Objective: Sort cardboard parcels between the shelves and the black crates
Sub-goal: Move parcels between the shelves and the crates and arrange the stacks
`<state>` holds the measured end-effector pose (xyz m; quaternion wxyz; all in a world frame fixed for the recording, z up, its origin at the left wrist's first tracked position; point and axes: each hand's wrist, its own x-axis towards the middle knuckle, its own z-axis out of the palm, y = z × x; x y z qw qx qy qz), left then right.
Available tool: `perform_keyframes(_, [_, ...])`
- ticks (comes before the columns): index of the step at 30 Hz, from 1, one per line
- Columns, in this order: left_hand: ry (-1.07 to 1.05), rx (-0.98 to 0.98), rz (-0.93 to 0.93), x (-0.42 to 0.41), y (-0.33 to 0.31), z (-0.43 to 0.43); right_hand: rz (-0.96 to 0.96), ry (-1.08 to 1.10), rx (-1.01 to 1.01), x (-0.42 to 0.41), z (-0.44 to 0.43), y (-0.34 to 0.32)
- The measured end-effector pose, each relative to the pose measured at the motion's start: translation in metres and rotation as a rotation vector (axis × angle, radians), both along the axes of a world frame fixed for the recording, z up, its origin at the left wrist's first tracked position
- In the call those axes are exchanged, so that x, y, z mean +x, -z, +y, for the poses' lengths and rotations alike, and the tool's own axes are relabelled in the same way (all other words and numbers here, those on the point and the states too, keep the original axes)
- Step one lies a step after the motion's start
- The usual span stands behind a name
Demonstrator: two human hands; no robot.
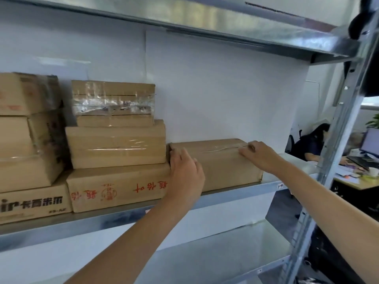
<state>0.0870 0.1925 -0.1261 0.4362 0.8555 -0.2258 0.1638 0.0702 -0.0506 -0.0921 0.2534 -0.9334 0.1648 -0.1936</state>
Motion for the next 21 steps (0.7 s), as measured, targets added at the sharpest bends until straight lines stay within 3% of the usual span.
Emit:
perform_keyframes(12, [-0.211, -0.332, 0.403, 0.014, -0.01, -0.019, 0.052, -0.056, 0.674, 0.016, -0.054, 0.015])
perform_keyframes(17, [-0.252, -0.364, 0.416, 0.003, -0.024, -0.026, -0.031, -0.155, 0.699, 0.008, -0.06, 0.009])
perform_keyframes(21, [-0.23, -0.537, 0.269, -0.026, -0.03, -0.029, -0.215, -0.285, 0.657, -0.022, -0.066, -0.006])
